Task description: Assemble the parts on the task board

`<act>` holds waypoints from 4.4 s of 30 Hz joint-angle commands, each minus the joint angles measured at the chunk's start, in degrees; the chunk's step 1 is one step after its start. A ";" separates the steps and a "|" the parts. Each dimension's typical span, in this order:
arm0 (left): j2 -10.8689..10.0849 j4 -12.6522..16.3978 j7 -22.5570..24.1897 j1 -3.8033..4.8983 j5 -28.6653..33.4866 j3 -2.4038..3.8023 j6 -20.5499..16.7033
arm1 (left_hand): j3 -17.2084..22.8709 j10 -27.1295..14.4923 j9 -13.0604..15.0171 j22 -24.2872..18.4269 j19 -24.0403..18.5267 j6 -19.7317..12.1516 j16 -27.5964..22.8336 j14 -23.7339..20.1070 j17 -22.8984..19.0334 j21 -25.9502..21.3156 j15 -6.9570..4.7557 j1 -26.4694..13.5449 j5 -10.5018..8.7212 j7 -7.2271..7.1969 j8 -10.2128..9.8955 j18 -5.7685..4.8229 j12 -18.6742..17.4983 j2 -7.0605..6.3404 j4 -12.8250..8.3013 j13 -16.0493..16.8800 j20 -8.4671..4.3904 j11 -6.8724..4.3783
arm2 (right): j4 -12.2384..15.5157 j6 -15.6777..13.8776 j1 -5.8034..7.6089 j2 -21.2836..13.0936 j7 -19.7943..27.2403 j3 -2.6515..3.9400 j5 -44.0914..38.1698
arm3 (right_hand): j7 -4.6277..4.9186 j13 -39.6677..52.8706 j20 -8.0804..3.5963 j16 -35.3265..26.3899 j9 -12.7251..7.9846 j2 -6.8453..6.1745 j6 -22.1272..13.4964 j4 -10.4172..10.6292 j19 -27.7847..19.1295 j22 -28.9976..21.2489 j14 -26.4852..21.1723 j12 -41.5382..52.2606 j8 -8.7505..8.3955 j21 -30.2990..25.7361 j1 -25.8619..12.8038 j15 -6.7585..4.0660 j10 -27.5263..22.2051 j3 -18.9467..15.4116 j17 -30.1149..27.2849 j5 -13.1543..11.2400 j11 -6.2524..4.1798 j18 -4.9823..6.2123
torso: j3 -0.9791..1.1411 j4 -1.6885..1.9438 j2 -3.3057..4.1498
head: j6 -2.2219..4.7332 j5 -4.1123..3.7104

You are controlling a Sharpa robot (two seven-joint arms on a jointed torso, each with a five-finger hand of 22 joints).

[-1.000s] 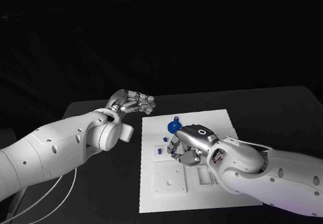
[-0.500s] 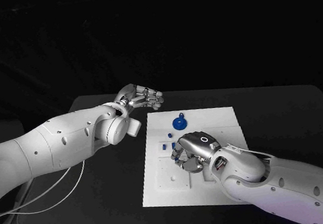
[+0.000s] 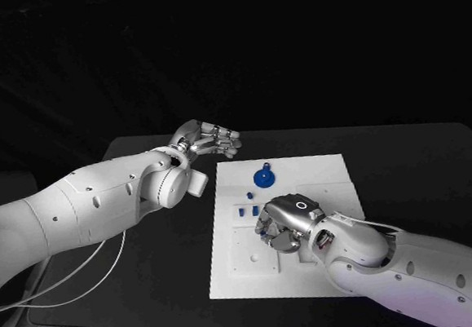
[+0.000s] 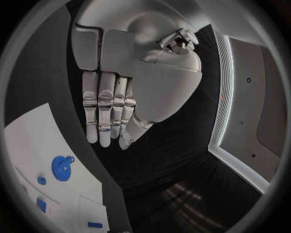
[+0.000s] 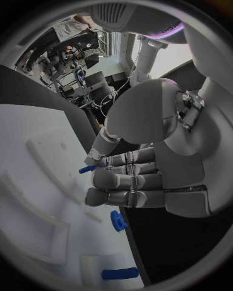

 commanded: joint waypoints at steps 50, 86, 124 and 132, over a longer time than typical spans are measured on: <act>-0.36 0.16 0.38 0.09 0.39 0.03 0.92 | -0.53 0.21 -0.04 -0.11 0.34 0.23 -0.23 0.12 0.07 -0.12 0.16 0.29 -0.23 -0.16 -0.16 0.31 -0.19 0.58 0.06 -0.07 -0.02 0.06 | -1.23 2.72 -0.52 0.18 0.07 -0.90 -2.15 | -0.07 0.09 -0.37 -0.27 0.06 0.49 0.15 -0.25 2.28 0.19 0.07 0.19 -0.08 0.67 0.05 -0.30 1.01 0.27 -0.30 0.32 -0.60 0.92 | 0.01 -0.06 -0.05 | -0.83 -0.35; -0.21 -0.05 0.14 0.09 0.39 0.03 1.25 | -0.71 0.15 -0.04 -0.11 0.29 0.13 -0.26 0.07 0.04 -0.14 0.19 0.33 -0.26 -0.13 -0.16 0.31 -0.19 0.67 0.08 -0.07 0.02 0.08 | -2.61 5.16 -0.54 0.20 0.82 -2.36 -1.43 | 0.99 0.04 0.85 -0.24 -0.20 -0.53 -3.96 0.51 1.94 -0.70 -0.13 0.09 -0.20 -1.99 -2.00 0.91 -3.94 -3.05 -1.31 1.57 0.79 1.36 | -0.01 -0.03 -0.04 | -0.81 -0.97; -0.30 -0.34 0.02 0.09 0.39 0.03 1.69 | -0.79 0.07 -0.04 -0.35 0.35 -0.08 -0.23 0.09 0.06 -0.15 0.20 0.22 -0.32 -0.11 -0.16 0.32 -0.19 0.65 0.18 -0.07 0.04 0.10 | 0.63 -5.02 -0.49 -2.14 0.26 -2.27 0.92 | 2.08 -0.01 2.58 1.14 -0.29 -4.48 -10.20 -0.09 2.30 -3.51 -0.49 0.25 -0.17 -3.83 -0.46 2.47 -11.18 -9.56 -3.92 1.62 2.92 3.18 | 0.02 -0.06 -0.04 | -0.54 -1.73; -0.40 -0.40 -0.03 0.09 0.39 0.02 1.78 | -0.79 0.07 -0.04 -0.35 0.35 -0.08 -0.23 0.09 0.06 -0.15 0.20 0.22 -0.32 -0.11 -0.16 0.32 -0.19 0.65 0.18 -0.07 0.04 0.10 | 4.23 -6.12 -0.25 -4.88 0.68 -0.29 3.61 | 2.26 -0.03 2.39 1.59 -0.29 -4.19 -9.70 0.21 2.35 -3.67 -0.38 0.22 -0.18 -2.41 -0.99 2.27 -9.63 -8.60 -3.94 2.24 2.61 2.98 | -0.01 -0.09 -0.09 | -0.17 -2.17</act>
